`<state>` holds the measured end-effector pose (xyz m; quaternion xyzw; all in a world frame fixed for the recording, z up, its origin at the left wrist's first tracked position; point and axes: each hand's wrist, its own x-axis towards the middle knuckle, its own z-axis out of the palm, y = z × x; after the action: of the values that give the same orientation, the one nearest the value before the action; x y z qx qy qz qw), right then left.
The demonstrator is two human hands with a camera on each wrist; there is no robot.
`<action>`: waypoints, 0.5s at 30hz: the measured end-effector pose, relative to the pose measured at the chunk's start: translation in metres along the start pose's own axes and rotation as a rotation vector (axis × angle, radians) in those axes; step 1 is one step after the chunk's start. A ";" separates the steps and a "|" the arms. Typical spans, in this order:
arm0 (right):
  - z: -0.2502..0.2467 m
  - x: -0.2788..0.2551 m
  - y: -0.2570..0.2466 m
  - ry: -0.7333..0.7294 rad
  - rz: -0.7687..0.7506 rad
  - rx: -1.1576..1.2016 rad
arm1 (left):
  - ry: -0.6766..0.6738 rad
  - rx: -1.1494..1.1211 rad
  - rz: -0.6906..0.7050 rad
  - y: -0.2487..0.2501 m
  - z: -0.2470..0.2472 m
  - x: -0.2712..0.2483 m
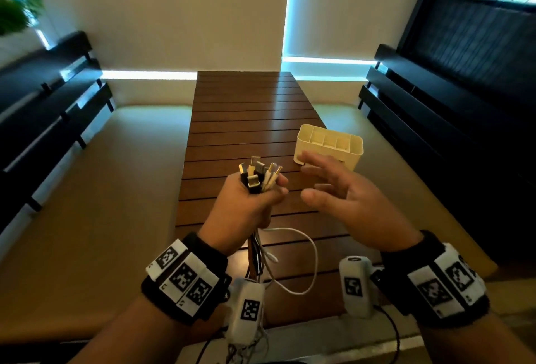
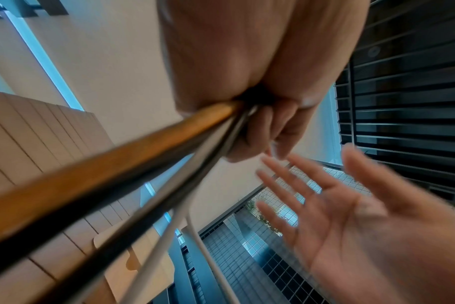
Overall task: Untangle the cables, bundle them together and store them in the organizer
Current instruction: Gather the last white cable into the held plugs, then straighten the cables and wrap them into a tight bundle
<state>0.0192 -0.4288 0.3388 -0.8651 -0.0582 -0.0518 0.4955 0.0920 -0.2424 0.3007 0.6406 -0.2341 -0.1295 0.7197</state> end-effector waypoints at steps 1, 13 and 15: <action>0.001 0.002 -0.009 -0.004 -0.066 0.036 | -0.014 0.008 0.014 0.003 0.004 0.001; 0.010 0.040 -0.029 -0.191 -0.340 -0.139 | 0.066 0.027 0.015 0.024 0.023 0.007; 0.008 0.042 -0.028 -0.210 -0.336 -0.100 | 0.099 -0.002 0.014 0.023 0.025 0.009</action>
<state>0.0564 -0.4062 0.3646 -0.8675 -0.2502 -0.0459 0.4275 0.0845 -0.2652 0.3263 0.6438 -0.2025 -0.0929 0.7320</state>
